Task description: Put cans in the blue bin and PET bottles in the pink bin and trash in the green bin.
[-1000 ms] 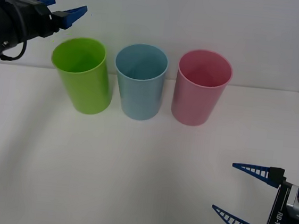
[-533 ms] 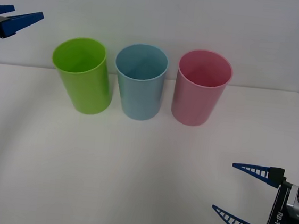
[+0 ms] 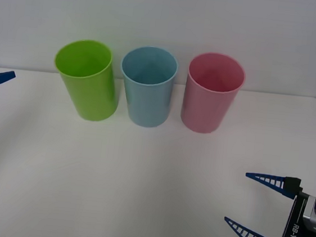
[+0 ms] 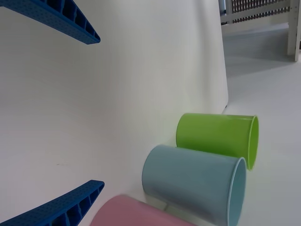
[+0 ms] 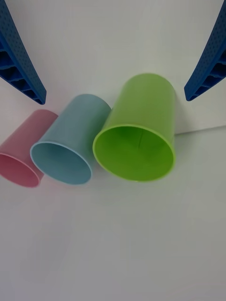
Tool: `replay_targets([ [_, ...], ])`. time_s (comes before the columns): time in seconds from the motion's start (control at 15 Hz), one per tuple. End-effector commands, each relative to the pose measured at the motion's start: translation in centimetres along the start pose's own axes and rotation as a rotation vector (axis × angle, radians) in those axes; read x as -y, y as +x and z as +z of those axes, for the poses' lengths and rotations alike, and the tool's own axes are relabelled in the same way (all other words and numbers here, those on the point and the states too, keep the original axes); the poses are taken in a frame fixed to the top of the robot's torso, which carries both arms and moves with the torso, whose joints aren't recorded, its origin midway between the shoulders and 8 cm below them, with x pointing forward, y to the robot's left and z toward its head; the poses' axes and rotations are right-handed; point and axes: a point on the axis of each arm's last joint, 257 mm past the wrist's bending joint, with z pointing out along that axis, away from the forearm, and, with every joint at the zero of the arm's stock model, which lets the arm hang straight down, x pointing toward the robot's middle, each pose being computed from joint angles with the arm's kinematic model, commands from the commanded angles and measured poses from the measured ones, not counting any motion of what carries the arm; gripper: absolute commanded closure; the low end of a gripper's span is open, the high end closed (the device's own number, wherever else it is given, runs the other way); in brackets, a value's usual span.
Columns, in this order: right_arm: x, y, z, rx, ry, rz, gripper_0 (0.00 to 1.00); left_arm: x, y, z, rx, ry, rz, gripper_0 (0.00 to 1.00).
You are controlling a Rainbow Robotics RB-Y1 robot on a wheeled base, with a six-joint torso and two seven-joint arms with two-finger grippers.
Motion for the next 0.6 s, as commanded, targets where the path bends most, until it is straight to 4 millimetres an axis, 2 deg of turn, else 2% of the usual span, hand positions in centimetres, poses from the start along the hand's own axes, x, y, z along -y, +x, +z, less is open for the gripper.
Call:
replay_targets([
  [0.07, 0.0, 0.0, 0.0, 0.000, 0.000, 0.000, 0.00, 0.0, 3.3, -1.1, -0.057, -0.017, -0.028, 0.00],
  [0.27, 0.0, 0.0, 0.0, 0.000, 0.000, 0.000, 0.00, 0.7, 7.3, -1.6, -0.108, -0.030, -0.045, 0.00],
  [0.47, 0.0, 0.0, 0.0, 0.000, 0.000, 0.000, 0.00, 1.8, 9.6, -1.8, -0.138, -0.032, -0.046, 0.00],
  [0.6, 0.0, 0.0, 0.0, 0.000, 0.000, 0.000, 0.00, 3.0, 11.9, -2.1, -0.174, -0.033, -0.051, 0.00],
])
